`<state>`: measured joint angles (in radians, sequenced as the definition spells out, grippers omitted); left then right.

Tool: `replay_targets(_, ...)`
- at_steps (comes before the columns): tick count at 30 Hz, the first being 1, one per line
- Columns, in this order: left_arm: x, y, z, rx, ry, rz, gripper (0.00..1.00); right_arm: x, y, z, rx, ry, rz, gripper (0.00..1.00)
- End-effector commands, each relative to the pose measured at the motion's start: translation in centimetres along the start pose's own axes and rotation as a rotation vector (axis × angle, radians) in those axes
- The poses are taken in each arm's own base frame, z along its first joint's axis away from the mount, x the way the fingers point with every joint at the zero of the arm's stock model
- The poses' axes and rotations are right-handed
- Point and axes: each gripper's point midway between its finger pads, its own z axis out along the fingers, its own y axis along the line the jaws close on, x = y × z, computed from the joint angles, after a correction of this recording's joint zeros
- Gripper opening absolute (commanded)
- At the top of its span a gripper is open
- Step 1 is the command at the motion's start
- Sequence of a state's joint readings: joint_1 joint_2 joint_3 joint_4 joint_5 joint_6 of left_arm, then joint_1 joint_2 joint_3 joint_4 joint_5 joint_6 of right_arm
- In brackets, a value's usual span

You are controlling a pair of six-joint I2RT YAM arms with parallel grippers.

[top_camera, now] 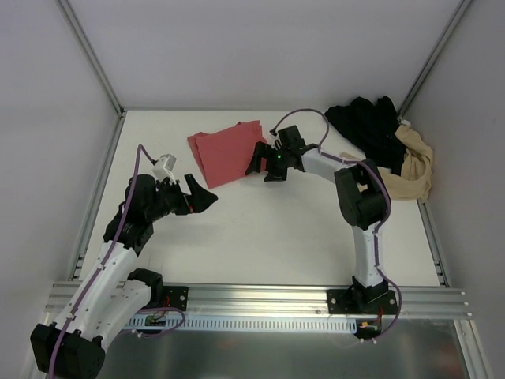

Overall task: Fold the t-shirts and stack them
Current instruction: Fold the long partially folded tshirt into a neat square

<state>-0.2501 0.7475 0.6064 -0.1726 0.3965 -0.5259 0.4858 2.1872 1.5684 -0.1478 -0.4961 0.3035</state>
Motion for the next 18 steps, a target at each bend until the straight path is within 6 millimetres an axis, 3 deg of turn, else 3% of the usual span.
replay_targets(1, -1.5, -2.2, -1.2, 0.059, -0.031, 0.052, 0.99, 3.8, -6.0, -2.3, 0.268, 0.014, 0.040, 0.99)
replay_targets(3, -1.4, -2.4, -1.6, 0.061, -0.033, 0.056, 0.99, 4.9, -6.8, -2.9, 0.292, 0.007, 0.062, 0.99)
replay_targets(5, -1.5, -2.5, -1.8, 0.059, -0.036, 0.059, 0.99, 7.2, -7.7, -3.8, 0.314, 0.024, 0.097, 0.99)
replay_targets(6, -1.6, -2.6, -2.1, 0.060, -0.042, 0.063, 0.99, 7.3, -7.4, -3.8, 0.288, 0.004, 0.091, 1.00)
replay_targets(7, -1.6, -2.7, -2.2, 0.059, -0.041, 0.062, 0.99, 9.0, -8.0, -4.0, 0.292, 0.026, 0.102, 1.00)
replay_targets(10, -1.6, -2.8, -2.5, 0.064, -0.047, 0.070, 0.99, 8.4, -6.3, -5.1, 0.244, -0.019, 0.073, 1.00)
replay_targets(13, -1.4, -2.8, -2.5, 0.072, -0.047, 0.082, 0.99, 6.5, -3.1, -6.3, 0.179, -0.045, 0.010, 1.00)
replay_targets(14, -1.2, -2.8, -2.4, 0.082, -0.042, 0.089, 0.99, 4.6, -0.8, -6.9, 0.133, -0.077, -0.032, 0.99)
replay_targets(17, -0.9, -2.9, -2.2, 0.109, -0.050, 0.106, 0.99, 2.2, 2.0, -7.6, 0.083, -0.095, -0.105, 1.00)
replay_targets(18, -0.5, -2.7, -2.1, 0.114, -0.049, 0.106, 0.99, 0.4, 3.3, -7.8, 0.069, -0.120, -0.151, 0.99)
